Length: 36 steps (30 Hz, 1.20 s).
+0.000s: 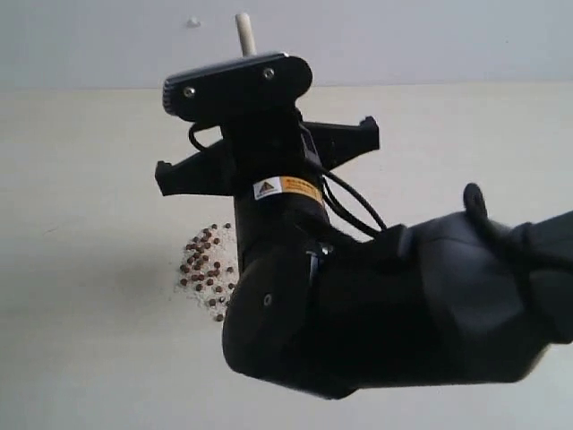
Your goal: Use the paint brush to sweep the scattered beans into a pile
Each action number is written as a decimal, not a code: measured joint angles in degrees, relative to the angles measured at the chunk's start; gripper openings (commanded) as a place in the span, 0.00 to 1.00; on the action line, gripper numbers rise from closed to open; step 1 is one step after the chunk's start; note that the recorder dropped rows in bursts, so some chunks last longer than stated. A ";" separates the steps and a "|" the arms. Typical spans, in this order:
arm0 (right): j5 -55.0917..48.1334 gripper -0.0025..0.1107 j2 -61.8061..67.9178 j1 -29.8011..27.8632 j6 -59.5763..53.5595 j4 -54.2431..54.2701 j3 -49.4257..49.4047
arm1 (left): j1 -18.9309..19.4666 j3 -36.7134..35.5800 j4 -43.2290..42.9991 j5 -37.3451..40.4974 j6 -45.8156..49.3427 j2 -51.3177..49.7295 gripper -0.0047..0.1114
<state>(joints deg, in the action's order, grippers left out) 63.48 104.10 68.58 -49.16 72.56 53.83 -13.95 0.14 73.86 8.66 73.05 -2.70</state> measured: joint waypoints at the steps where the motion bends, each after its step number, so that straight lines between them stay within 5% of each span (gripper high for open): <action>1: -1.05 0.02 -0.20 -0.41 1.32 -1.12 -0.02 | 0.00 0.00 0.00 0.00 0.00 0.00 0.04; 8: -9.54 0.02 2.34 -3.92 28.94 -18.28 -0.02 | 0.00 0.00 0.00 0.00 0.00 0.00 0.04; 17: -2.26 0.02 13.38 -3.92 60.12 -29.02 1.68 | 0.00 0.00 0.00 0.00 0.00 0.00 0.04; 23: -5.00 0.02 18.98 -3.92 63.55 -28.12 7.94 | 0.00 0.00 0.00 0.00 0.00 0.00 0.04; 36: -11.67 0.02 19.93 -3.92 49.16 -12.19 11.39 | 0.00 0.00 0.00 0.00 0.00 0.00 0.04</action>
<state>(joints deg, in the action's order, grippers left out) 51.81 124.04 64.65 0.00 60.37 65.22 -13.95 0.14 73.86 8.66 73.05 -2.70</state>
